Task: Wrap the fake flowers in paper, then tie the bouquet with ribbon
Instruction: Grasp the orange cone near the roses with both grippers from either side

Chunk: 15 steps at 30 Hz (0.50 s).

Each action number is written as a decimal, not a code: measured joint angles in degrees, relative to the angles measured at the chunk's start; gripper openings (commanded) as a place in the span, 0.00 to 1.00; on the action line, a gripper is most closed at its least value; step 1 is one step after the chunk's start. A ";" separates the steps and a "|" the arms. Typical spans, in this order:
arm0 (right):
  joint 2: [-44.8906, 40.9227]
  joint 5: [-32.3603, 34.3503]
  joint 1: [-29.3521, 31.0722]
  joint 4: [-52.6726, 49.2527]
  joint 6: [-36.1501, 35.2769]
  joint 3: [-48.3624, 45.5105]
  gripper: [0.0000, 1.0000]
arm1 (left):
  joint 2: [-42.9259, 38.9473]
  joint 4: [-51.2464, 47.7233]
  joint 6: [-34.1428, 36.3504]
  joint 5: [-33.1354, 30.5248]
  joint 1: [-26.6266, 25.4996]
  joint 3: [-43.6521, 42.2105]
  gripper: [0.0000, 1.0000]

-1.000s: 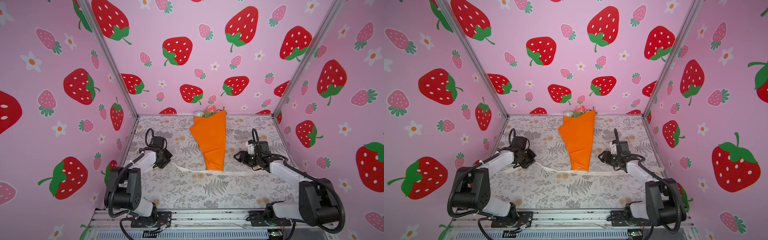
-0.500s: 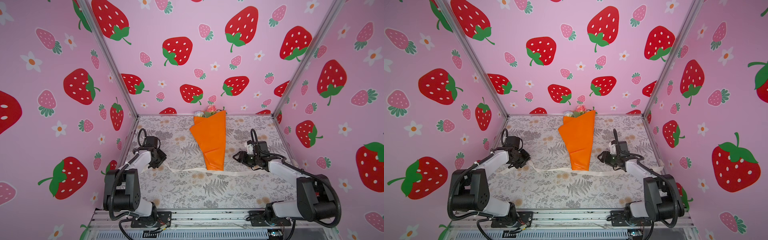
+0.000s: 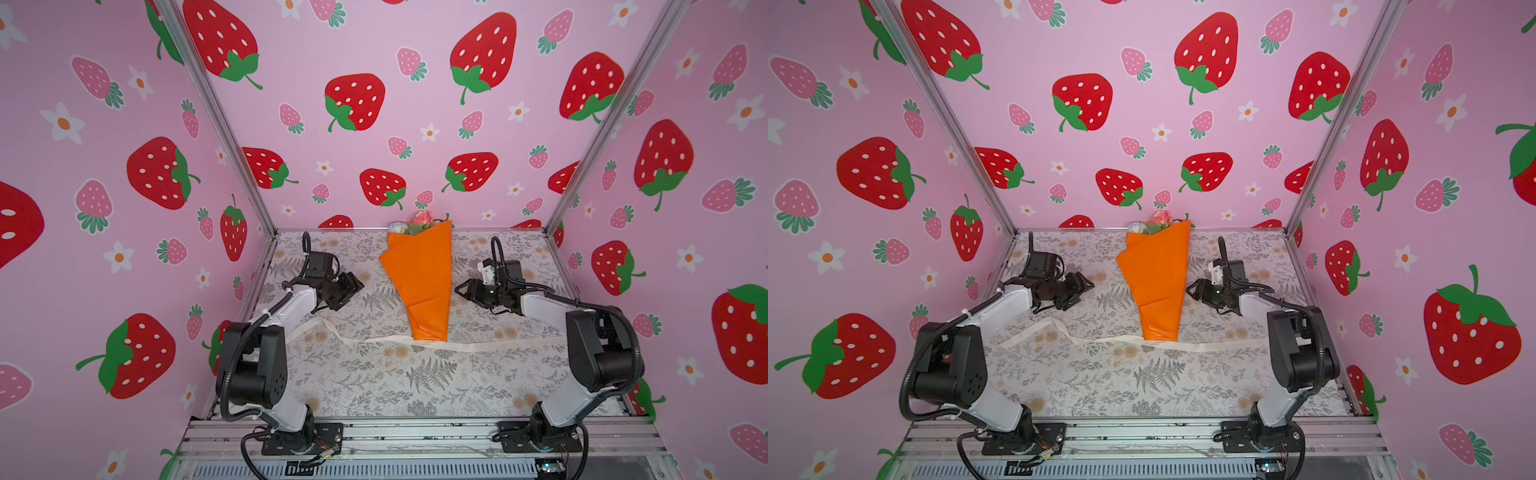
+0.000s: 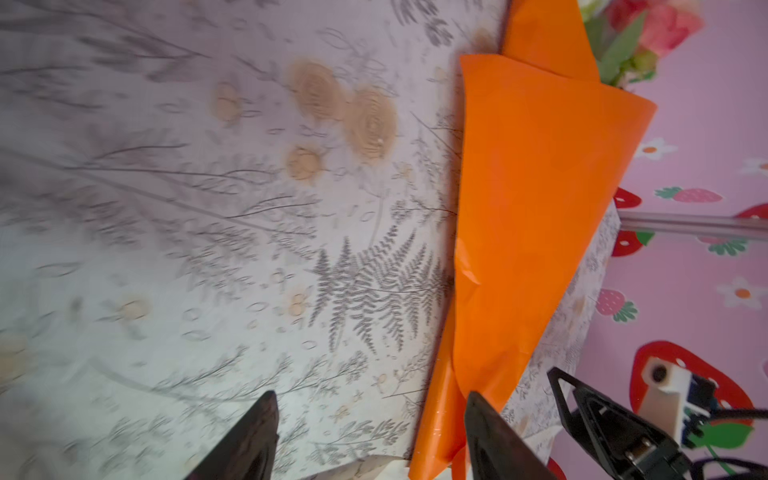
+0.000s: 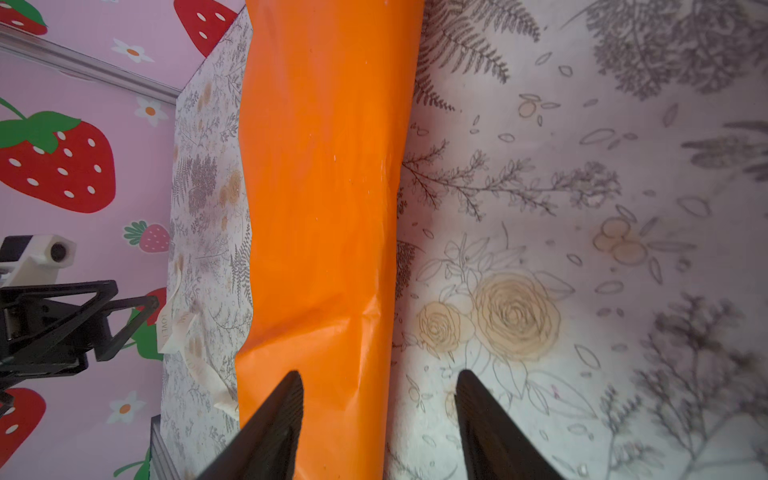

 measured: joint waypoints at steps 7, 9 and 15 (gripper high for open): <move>9.25 -3.26 0.00 2.54 0.83 9.20 0.63 | 14.58 6.75 -2.82 7.45 -4.74 8.17 0.73; 12.15 -4.35 0.00 3.39 1.20 11.96 0.63 | 17.90 8.50 -3.78 9.09 -4.87 10.14 0.73; 20.96 -6.43 0.00 3.96 2.36 19.58 0.64 | 26.18 10.93 -6.12 12.15 -4.83 17.53 0.73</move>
